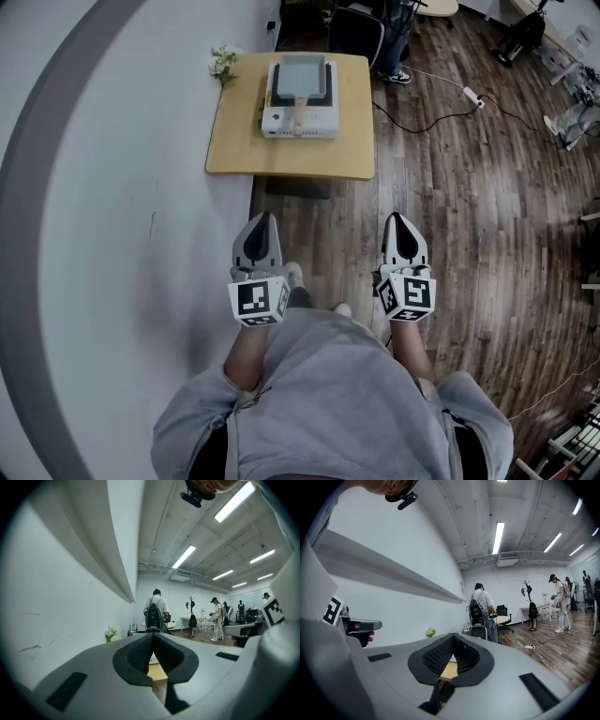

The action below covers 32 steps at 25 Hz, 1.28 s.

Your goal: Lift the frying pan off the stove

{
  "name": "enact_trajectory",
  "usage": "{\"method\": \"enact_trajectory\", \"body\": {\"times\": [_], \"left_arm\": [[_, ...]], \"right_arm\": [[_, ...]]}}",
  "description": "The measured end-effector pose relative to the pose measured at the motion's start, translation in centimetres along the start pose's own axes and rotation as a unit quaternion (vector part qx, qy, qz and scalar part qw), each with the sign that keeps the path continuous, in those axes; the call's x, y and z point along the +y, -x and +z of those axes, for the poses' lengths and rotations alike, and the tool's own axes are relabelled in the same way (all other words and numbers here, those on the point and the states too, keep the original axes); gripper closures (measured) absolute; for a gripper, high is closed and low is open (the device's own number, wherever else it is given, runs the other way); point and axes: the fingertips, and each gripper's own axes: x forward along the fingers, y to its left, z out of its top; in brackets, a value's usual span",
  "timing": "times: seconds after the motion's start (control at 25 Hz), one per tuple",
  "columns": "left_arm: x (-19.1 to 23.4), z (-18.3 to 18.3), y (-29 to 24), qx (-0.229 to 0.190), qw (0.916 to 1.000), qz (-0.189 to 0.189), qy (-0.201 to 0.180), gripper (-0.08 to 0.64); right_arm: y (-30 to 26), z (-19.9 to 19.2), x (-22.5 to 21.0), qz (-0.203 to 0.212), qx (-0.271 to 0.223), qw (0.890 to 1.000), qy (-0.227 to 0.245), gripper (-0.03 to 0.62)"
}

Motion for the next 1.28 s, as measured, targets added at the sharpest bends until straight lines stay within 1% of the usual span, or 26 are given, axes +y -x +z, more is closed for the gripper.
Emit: {"method": "enact_trajectory", "body": {"times": [0.12,0.36,0.64,0.92,1.08,1.28], "left_arm": [[2.5,0.5,-2.5,-0.004,1.0000,-0.006,0.001,0.558],[7.0,1.8,-6.6,-0.010,0.9997,-0.023,-0.002,0.558],[11.6,1.3,-9.5,0.000,0.9994,-0.034,0.006,0.558],[13.7,0.7,-11.9,0.007,0.9988,-0.045,0.019,0.558],[14.3,0.1,-13.5,0.015,0.9985,-0.045,0.027,0.558],[14.5,-0.5,-16.2,0.020,0.9978,-0.052,0.036,0.558]], "right_arm": [[-2.9,0.4,1.0,-0.009,-0.005,1.000,0.000,0.594],[-8.3,1.0,3.3,-0.024,-0.008,1.000,-0.014,0.594],[-12.2,0.6,6.3,-0.035,-0.004,0.999,-0.014,0.594],[-15.1,-0.3,7.4,-0.039,0.011,0.999,-0.015,0.594],[-16.8,-0.5,7.3,-0.036,0.017,0.999,-0.011,0.594],[-19.9,-2.0,6.7,-0.023,0.037,0.999,-0.017,0.594]]}}
